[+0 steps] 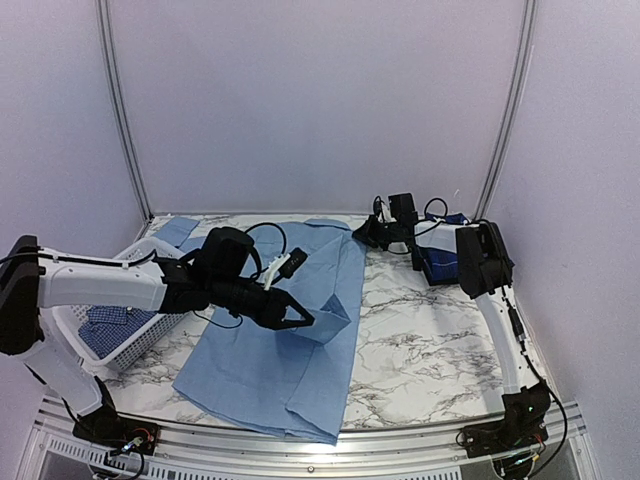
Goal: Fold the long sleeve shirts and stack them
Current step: Fold the sleeve of the 1/3-folded shirt.
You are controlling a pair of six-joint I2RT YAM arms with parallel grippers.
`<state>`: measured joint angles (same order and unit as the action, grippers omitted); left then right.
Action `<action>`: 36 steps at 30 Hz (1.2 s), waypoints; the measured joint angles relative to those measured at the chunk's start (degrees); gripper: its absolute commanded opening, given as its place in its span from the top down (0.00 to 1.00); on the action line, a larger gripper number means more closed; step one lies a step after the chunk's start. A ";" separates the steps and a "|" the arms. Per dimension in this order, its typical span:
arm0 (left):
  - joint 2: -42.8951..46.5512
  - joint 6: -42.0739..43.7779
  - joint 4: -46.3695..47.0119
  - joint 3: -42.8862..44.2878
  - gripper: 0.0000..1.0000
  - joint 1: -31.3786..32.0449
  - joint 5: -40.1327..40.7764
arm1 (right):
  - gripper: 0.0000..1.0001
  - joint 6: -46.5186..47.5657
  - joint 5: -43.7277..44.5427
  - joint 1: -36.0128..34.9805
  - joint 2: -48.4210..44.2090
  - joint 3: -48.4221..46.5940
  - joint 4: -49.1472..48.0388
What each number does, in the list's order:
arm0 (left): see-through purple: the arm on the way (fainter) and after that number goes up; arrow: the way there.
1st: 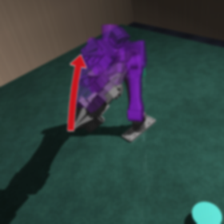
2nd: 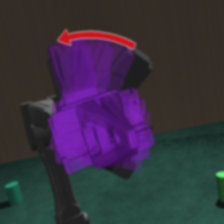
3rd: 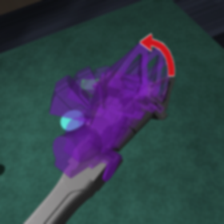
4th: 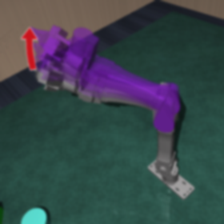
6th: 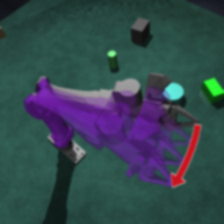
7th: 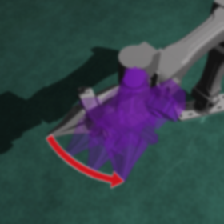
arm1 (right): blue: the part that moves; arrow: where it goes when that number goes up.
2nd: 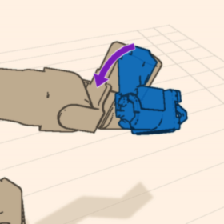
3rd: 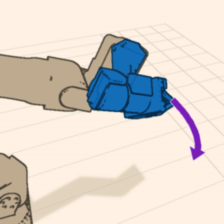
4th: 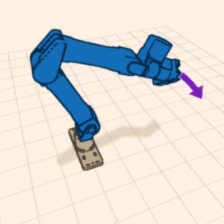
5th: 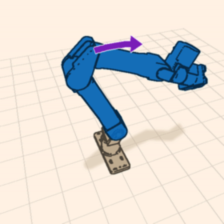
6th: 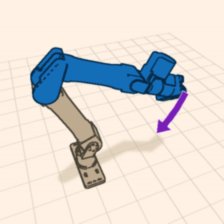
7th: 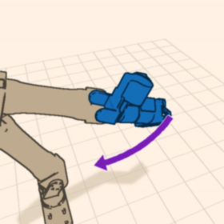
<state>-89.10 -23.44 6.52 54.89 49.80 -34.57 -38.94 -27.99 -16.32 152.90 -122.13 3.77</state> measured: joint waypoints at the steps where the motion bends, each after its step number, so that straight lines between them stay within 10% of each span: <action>1: -0.02 -0.20 0.11 -0.48 0.95 0.42 -0.02 | 0.87 0.13 -0.02 0.00 -0.02 0.00 0.07; 22: 2.27 -5.18 9.97 -7.41 0.91 4.83 -0.35 | 0.87 2.36 -0.04 0.00 -0.35 -0.52 2.36; 36: 2.69 -2.91 7.17 -13.14 0.42 6.62 3.32 | 0.84 5.92 1.70 -0.24 -3.30 0.28 8.26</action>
<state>-86.41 -26.35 13.69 41.76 56.42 -31.24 -33.01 -26.28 -16.56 149.60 -121.84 12.03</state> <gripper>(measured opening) 0.531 0.136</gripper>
